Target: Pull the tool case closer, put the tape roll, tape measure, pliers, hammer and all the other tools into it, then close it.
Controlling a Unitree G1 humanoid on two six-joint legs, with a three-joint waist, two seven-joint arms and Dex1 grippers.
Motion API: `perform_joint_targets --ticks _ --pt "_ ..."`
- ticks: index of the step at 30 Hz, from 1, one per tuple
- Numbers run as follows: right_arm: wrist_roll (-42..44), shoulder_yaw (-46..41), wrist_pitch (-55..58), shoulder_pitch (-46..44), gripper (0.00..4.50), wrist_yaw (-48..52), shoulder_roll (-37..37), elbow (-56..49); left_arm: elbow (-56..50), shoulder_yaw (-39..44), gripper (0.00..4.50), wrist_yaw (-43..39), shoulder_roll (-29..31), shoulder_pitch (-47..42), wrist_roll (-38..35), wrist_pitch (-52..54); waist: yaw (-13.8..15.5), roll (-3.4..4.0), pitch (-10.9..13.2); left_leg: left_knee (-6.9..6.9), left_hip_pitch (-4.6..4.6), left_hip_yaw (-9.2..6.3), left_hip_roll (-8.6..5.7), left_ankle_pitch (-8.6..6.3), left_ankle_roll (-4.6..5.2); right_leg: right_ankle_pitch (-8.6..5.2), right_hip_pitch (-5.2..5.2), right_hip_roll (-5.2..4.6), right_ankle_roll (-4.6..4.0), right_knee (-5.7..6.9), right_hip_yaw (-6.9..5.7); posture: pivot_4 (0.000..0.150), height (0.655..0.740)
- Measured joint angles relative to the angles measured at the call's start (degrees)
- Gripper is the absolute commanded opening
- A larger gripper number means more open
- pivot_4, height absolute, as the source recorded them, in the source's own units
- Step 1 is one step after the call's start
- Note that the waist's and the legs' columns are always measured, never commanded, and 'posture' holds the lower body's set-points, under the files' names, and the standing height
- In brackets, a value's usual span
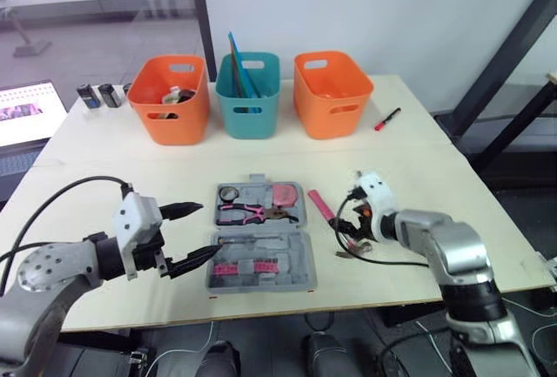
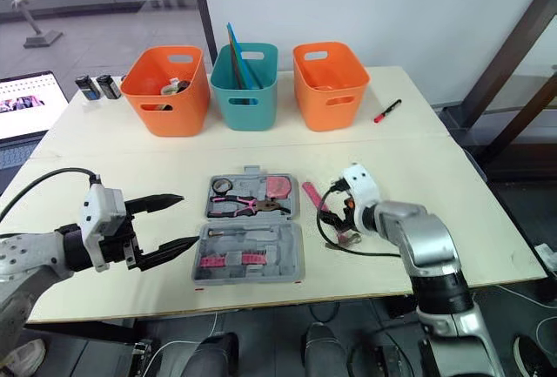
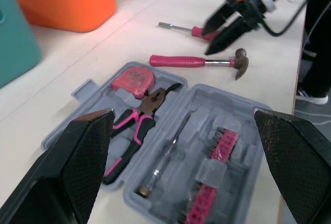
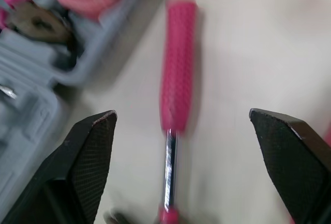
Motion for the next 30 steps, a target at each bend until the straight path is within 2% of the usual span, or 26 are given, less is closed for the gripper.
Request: perform_joint_targets --ticks 9,12,19,24,30 --pt "-1.72 3.74 -11.7 6.32 4.41 -4.21 2.02 0.08 2.02 -1.04 4.5 -1.37 0.01 -1.61 0.98 -0.09 0.1 0.0 0.0 0.01 0.0 -0.01 0.01 0.0 0.0 0.0 -0.04 0.05 -0.01 0.04 0.03 0.15 0.74" --pt "-2.56 4.16 -14.06 6.33 3.62 -5.59 2.57 2.09 2.01 -1.04 4.5 -1.46 0.02 -1.6 1.19 -0.09 0.11 0.0 0.0 0.0 0.0 -0.01 0.01 0.0 0.0 0.0 -0.04 0.05 -0.01 0.05 0.03 0.15 0.74" --pt "-2.79 3.89 -15.48 8.41 0.1 -7.75 3.45 1.87 1.96 -0.64 4.5 -1.23 0.25 0.1 2.4 -0.25 0.09 -0.01 -0.01 -0.01 0.02 -0.01 0.02 0.0 0.0 0.0 -0.04 0.04 -0.01 0.04 0.03 0.15 0.74" --pt "-1.54 2.81 -13.15 7.27 0.02 -8.2 4.69 1.88 1.95 -0.1 4.5 -1.48 0.27 1.83 2.82 -1.26 -0.04 0.0 0.0 -0.01 0.02 -0.01 0.02 0.0 0.0 0.0 -0.05 0.05 -0.02 0.04 0.04 0.15 0.74" --pt "-0.05 1.03 -10.46 -2.6 0.02 -10.9 7.05 1.93 2.73 1.9 4.5 -2.51 0.8 3.19 3.11 -2.44 0.05 0.05 0.03 -0.02 0.0 0.0 0.02 0.0 0.0 0.01 -0.1 0.05 -0.04 0.05 0.04 0.15 0.74"
